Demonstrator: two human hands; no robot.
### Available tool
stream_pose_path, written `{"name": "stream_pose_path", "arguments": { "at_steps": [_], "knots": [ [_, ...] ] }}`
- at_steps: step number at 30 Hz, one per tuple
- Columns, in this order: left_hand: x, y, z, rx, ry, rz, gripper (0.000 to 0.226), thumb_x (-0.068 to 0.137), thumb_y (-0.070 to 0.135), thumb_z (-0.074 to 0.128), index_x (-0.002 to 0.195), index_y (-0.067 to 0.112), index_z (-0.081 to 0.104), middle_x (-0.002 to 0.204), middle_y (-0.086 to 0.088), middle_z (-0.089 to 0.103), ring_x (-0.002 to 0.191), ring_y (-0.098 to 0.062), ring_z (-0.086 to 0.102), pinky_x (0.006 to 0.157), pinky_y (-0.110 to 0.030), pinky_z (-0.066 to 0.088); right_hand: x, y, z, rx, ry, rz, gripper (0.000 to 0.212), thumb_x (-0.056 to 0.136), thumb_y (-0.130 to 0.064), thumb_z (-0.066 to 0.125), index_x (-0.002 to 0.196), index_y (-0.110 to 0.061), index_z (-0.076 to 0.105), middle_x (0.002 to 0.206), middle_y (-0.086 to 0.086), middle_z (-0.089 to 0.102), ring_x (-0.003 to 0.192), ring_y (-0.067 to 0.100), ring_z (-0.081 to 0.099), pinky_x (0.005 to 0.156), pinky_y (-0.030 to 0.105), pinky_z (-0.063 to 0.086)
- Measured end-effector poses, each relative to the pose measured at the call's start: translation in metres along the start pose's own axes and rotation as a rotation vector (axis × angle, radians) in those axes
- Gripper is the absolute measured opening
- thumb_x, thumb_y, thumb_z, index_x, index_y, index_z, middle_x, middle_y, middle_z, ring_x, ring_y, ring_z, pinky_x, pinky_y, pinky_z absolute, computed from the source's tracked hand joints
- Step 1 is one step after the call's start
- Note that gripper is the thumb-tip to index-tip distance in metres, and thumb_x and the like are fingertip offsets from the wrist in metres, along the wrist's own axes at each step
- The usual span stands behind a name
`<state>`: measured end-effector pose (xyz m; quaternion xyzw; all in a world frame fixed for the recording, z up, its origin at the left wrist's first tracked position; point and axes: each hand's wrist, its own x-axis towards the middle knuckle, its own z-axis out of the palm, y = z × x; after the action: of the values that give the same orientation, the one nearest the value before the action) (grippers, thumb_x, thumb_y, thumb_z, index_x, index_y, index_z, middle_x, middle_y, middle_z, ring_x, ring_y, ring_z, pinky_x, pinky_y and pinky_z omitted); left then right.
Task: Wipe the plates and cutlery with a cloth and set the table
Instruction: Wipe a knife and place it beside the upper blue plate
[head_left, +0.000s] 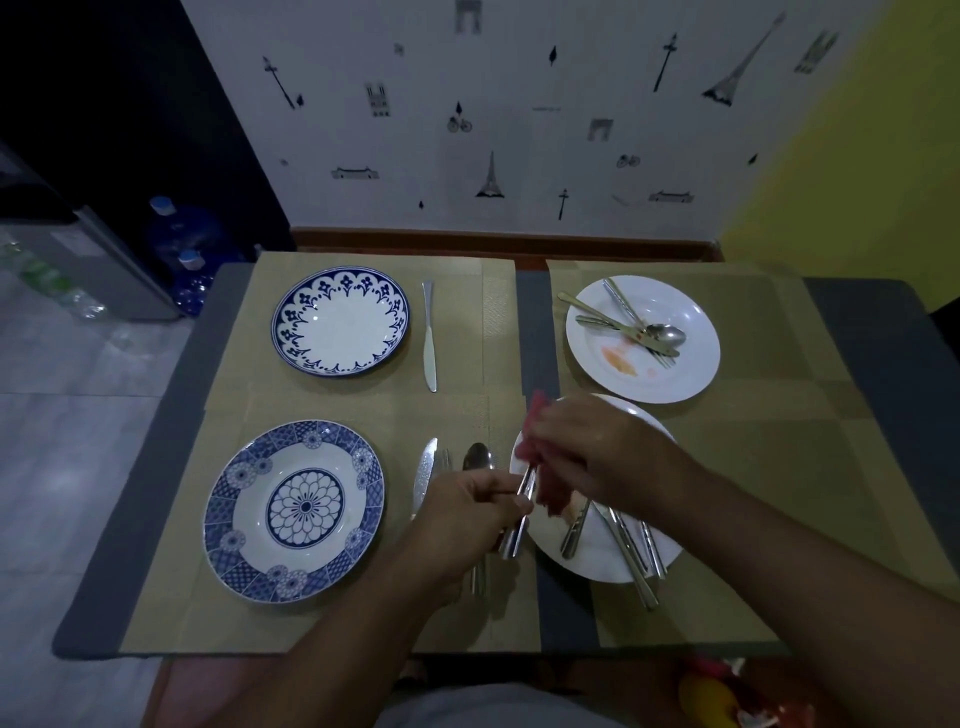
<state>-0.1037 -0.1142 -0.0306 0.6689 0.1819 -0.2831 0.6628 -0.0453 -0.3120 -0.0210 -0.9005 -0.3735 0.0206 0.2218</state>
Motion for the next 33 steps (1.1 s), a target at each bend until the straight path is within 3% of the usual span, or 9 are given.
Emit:
{"name": "stream_pose_path", "arguments": {
  "at_steps": [3,5,7,10,15,19,25,30,33],
  "knots": [
    [-0.001,-0.001,-0.003,-0.014,0.056,0.040,0.012,0.088,0.006,0.072,0.097,0.012,0.077,0.085,-0.009,0.075,0.077,-0.016,0.068,0.073,-0.030,0.055,0.015,0.014,-0.014,0.022,0.093,0.137,0.016,0.091,-0.015,0.062,0.102,-0.024,0.069,0.097,-0.010,0.066,0.091,0.005,0.053,0.081,0.029,0.048],
    [-0.002,0.001,-0.006,-0.003,0.071,0.072,0.012,0.089,0.006,0.071,0.094,0.014,0.078,0.080,-0.002,0.077,0.076,-0.012,0.071,0.069,-0.023,0.054,0.018,0.017,-0.017,0.021,0.090,0.161,0.017,0.090,-0.015,0.062,0.103,-0.024,0.069,0.096,-0.010,0.066,0.091,0.008,0.054,0.082,0.034,0.049],
    [-0.004,0.004,-0.008,0.019,0.078,0.100,0.017,0.089,0.002,0.069,0.091,0.017,0.078,0.076,0.004,0.077,0.072,-0.006,0.072,0.065,-0.017,0.054,0.013,0.007,-0.016,0.028,0.027,0.107,0.017,0.092,-0.020,0.061,0.106,-0.025,0.069,0.100,-0.010,0.067,0.094,0.007,0.055,0.083,0.028,0.048],
    [-0.005,0.001,-0.006,0.102,0.119,0.146,0.020,0.088,0.001,0.070,0.094,0.018,0.077,0.077,0.004,0.076,0.072,-0.006,0.071,0.072,-0.020,0.057,0.010,-0.004,-0.013,0.007,-0.063,-0.006,0.020,0.093,-0.026,0.057,0.108,-0.022,0.070,0.104,-0.007,0.068,0.097,0.007,0.054,0.085,0.021,0.043],
    [-0.007,0.002,0.003,0.107,0.184,0.188,0.028,0.089,-0.001,0.067,0.084,0.025,0.075,0.069,0.006,0.070,0.063,-0.005,0.064,0.064,-0.023,0.055,0.031,0.021,-0.013,0.021,-0.047,0.124,0.017,0.089,-0.021,0.057,0.102,-0.025,0.067,0.095,-0.013,0.064,0.088,0.010,0.054,0.080,0.036,0.048],
    [-0.008,0.004,0.004,0.089,0.183,0.194,0.037,0.091,-0.003,0.064,0.076,0.031,0.073,0.060,0.011,0.068,0.056,-0.002,0.060,0.059,-0.021,0.051,0.030,0.025,-0.018,0.103,-0.027,0.207,0.017,0.089,-0.015,0.061,0.101,-0.023,0.071,0.093,-0.010,0.068,0.087,0.006,0.058,0.077,0.027,0.049],
    [-0.012,-0.001,0.014,-0.002,0.181,0.152,0.022,0.093,-0.001,0.064,0.090,0.018,0.075,0.071,0.001,0.069,0.065,-0.010,0.062,0.066,-0.026,0.055,0.016,0.045,-0.025,0.117,-0.042,0.309,0.016,0.088,-0.011,0.061,0.092,-0.023,0.071,0.083,-0.008,0.067,0.078,0.005,0.060,0.066,0.021,0.044],
    [-0.004,0.003,0.021,-0.082,0.219,0.095,0.012,0.095,0.003,0.063,0.103,0.006,0.071,0.084,-0.014,0.071,0.067,-0.013,0.066,0.066,-0.026,0.057,0.003,0.054,-0.023,0.092,-0.010,0.351,0.011,0.089,-0.015,0.064,0.097,-0.018,0.072,0.087,-0.003,0.068,0.082,0.010,0.060,0.073,0.032,0.051],
    [0.003,0.005,0.021,-0.119,0.205,0.080,0.015,0.095,0.006,0.064,0.109,0.003,0.070,0.095,-0.022,0.073,0.073,-0.019,0.069,0.064,-0.025,0.057,-0.003,0.055,-0.025,0.114,0.010,0.349,0.012,0.089,-0.017,0.067,0.100,-0.019,0.072,0.090,-0.005,0.069,0.085,0.008,0.061,0.072,0.023,0.049]
  ]
}}
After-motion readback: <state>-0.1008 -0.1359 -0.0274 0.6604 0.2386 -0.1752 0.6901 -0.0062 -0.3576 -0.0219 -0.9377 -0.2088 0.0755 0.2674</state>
